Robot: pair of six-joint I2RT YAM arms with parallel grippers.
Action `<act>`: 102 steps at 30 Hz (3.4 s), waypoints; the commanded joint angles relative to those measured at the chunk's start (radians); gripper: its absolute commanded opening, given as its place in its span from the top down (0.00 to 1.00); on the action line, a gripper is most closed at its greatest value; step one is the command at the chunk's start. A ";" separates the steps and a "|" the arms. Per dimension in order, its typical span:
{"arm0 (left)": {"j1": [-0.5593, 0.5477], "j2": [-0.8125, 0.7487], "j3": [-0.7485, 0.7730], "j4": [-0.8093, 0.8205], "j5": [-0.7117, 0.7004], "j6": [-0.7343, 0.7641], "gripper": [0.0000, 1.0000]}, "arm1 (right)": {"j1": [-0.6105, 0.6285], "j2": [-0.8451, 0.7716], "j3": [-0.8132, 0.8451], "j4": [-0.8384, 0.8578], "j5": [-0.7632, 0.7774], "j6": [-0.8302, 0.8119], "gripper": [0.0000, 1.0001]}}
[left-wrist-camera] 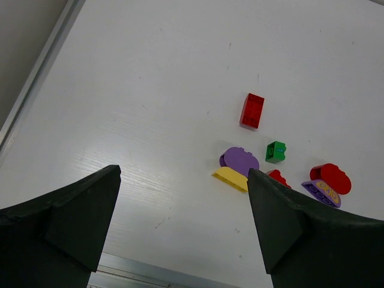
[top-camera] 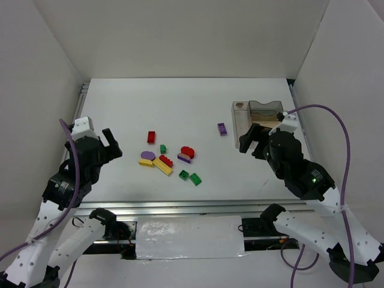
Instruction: Sort the legos into containers by color
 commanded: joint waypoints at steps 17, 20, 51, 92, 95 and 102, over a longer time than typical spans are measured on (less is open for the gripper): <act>0.011 0.005 -0.004 0.058 0.038 0.013 0.00 | -0.030 0.672 0.215 0.165 -0.263 -0.159 0.00; 0.012 0.017 -0.005 0.063 0.061 0.024 0.00 | -0.080 0.863 0.394 0.131 -0.348 -0.237 0.01; 0.011 0.065 -0.017 0.105 0.212 0.079 0.00 | -0.298 1.543 0.809 -0.028 -0.441 -0.356 0.29; 0.014 0.085 -0.020 0.114 0.256 0.093 0.00 | -0.502 1.187 0.652 -0.017 -0.377 -0.306 0.12; 0.015 0.083 -0.020 0.112 0.253 0.091 0.01 | -0.424 1.135 0.637 -0.019 -0.366 -0.300 0.11; 0.017 0.082 -0.020 0.111 0.241 0.087 0.01 | -0.114 0.946 0.331 0.233 -0.656 -0.381 0.13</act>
